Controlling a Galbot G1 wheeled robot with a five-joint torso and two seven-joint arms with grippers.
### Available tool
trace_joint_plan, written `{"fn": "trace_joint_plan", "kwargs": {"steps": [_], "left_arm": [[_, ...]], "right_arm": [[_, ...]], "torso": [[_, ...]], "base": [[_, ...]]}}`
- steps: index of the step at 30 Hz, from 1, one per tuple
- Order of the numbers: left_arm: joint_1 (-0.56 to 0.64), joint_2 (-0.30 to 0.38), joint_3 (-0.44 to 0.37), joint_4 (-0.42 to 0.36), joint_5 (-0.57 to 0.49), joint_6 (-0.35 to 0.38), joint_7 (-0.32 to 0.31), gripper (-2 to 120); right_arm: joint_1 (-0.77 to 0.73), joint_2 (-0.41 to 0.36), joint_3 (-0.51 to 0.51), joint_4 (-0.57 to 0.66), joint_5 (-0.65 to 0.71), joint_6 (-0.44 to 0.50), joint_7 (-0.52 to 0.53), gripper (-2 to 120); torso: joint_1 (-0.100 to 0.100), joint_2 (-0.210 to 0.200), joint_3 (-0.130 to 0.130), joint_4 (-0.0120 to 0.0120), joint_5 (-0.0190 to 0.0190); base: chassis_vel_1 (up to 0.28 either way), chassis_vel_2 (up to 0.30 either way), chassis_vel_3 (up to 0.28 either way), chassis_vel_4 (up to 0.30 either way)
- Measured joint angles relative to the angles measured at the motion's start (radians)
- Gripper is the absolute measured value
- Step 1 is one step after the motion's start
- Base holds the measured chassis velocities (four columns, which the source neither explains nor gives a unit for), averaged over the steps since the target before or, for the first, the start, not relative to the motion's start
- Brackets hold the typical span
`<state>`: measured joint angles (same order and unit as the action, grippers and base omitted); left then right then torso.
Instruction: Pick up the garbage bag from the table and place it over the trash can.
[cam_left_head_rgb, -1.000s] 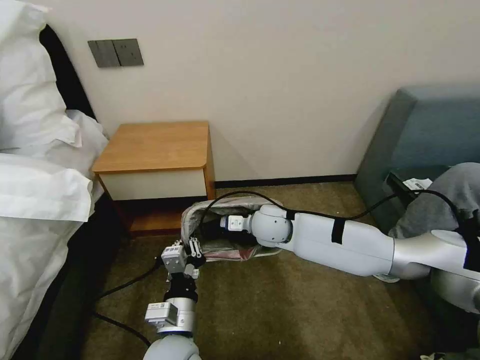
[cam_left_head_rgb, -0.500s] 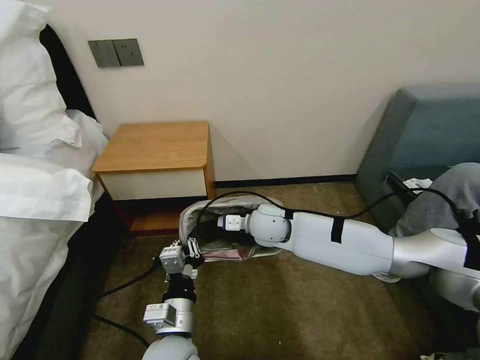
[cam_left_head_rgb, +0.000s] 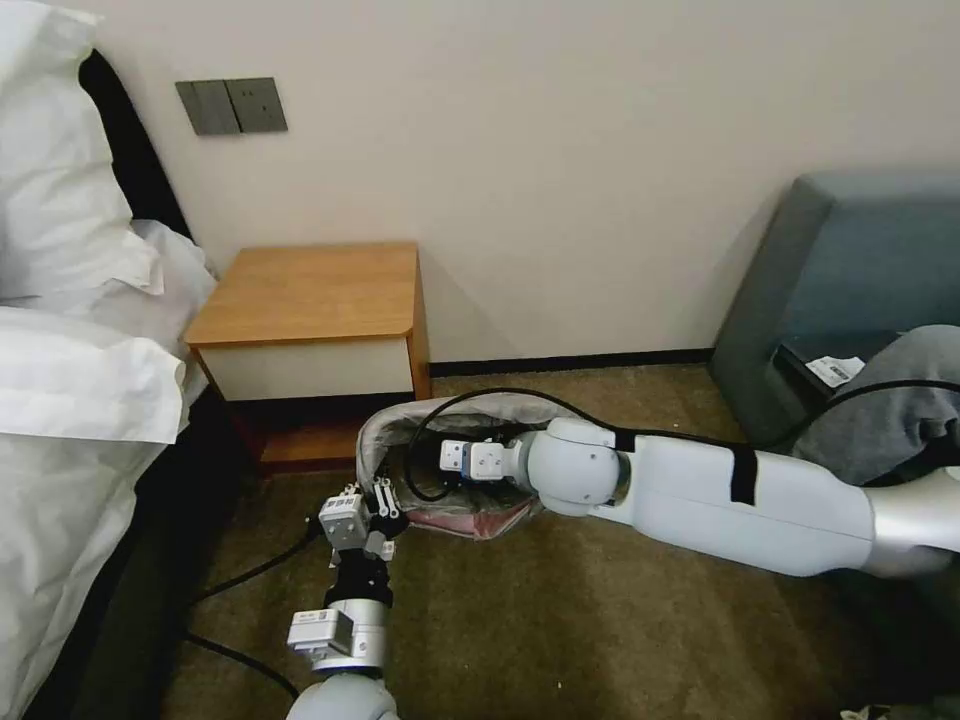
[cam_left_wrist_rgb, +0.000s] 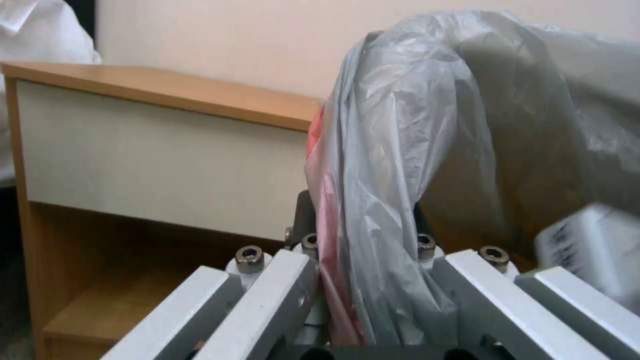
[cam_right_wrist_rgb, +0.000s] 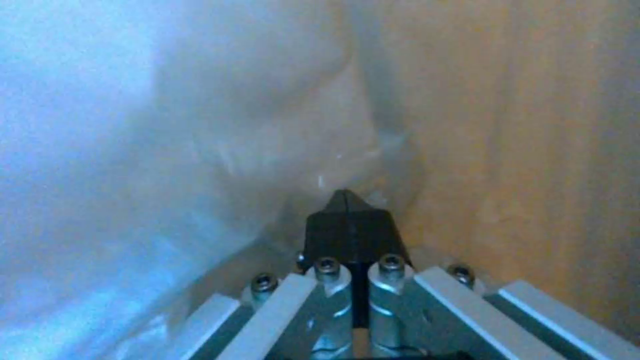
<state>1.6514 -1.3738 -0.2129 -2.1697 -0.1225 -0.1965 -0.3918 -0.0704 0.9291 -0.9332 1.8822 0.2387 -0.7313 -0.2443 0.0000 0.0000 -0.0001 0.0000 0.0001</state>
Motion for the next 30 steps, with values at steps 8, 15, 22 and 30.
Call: {"fn": "trace_joint_plan", "kwargs": {"steps": [8, 15, 22, 30], "left_arm": [[0.003, -0.001, 0.001, 0.002, 0.001, 0.002, -0.002, 5], [0.01, 0.0, 0.0, -0.002, 0.001, 0.002, -0.006, 5], [0.014, 0.006, 0.013, -0.011, -0.018, 0.014, -0.015, 5], [0.023, 0.014, 0.035, -0.014, -0.041, 0.029, -0.023, 5]], "right_arm": [[0.005, -0.067, 0.041, 0.105, 0.054, 0.0, 0.008, 0], [-0.002, -0.159, 0.097, 0.21, 0.118, 0.0, 0.015, 0], [-0.104, -0.311, 0.28, 0.393, 0.234, 0.0, 0.021, 0], [-0.449, -0.51, 0.679, 0.567, 0.311, 0.052, 0.044, 0]], "torso": [[0.0, 0.0, 0.0, 0.0001, 0.0], [0.0, 0.0, 0.0, 0.0, 0.0], [0.0, 0.0, 0.0, 0.0, 0.0001], [0.0, 0.0, 0.0, -0.0004, -0.0002]], "base": [[0.0, 0.0, 0.0, 0.0], [0.0, 0.0, 0.0, 0.0], [0.0, 0.0, 0.0, 0.0], [0.0, 0.0, 0.0, 0.0]]}}
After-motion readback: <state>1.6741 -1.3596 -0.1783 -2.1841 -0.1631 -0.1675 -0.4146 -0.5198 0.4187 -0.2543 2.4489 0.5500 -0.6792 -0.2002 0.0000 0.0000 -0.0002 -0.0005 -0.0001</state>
